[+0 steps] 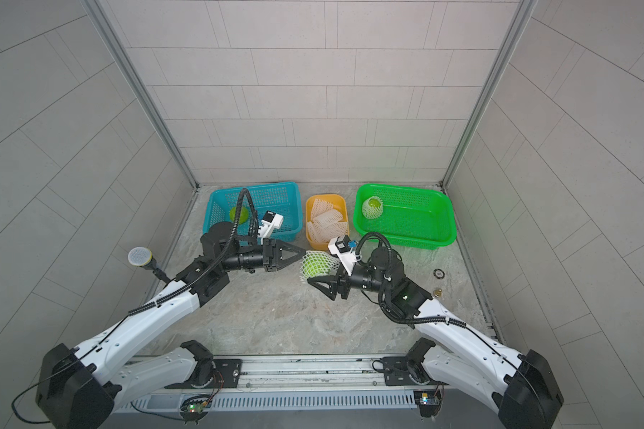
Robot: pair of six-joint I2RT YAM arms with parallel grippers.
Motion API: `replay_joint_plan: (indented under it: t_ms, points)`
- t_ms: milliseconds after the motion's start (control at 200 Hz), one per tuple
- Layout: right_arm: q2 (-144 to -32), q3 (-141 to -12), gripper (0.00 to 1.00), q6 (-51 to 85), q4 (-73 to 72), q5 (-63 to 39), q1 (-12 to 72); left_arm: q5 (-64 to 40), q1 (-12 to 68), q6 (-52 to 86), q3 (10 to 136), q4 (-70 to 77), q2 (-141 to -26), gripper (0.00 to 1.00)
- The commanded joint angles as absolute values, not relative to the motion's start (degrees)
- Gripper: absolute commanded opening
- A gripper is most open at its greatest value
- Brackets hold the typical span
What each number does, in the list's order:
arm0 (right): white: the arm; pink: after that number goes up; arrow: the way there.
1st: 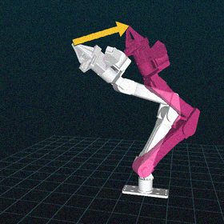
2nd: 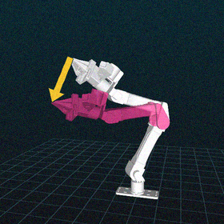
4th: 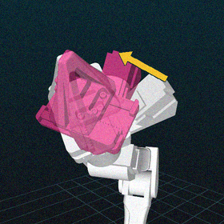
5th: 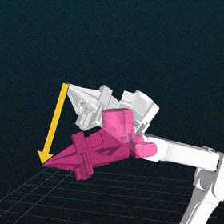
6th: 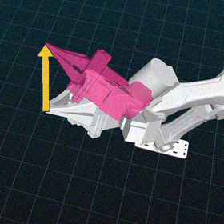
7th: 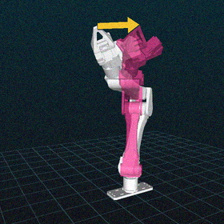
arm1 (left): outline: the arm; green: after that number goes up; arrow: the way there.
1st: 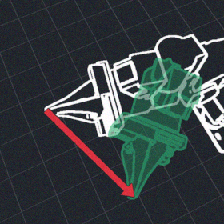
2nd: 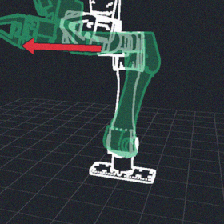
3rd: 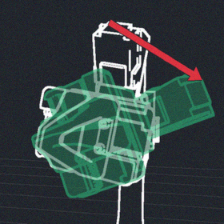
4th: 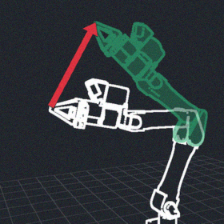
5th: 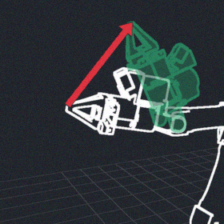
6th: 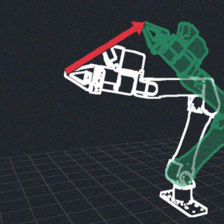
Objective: Sleeve custard apples in foam nets
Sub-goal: Adjust the foam net on the custard apple.
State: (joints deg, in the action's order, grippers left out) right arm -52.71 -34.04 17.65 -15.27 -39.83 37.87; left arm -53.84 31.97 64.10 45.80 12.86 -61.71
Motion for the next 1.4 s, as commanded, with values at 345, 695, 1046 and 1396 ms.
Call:
replay_joint_plan:
  t_ms: [345,695,1046,1396]
  points:
    - [-49.72,-33.22,0.79,20.22,-19.78,-39.47,36.65,-54.66,32.17,62.24,44.48,13.21,-59.61,0.0]
    - [-48.71,-31.92,0.79,22.19,-22.05,-38.95,34.82,-54.73,32.08,60.38,44.52,10.44,-58.04,0.0]
    - [-49.65,-31.99,0.81,23.94,-24.83,-39.88,34.54,-55.49,32.47,60.67,43.99,11.89,-58.76,0.0]
    - [-52.14,-31.98,0.8,26.63,-29.78,-40.76,34.54,-55.81,33.05,60.25,43.64,12.14,-59.22,0.0]
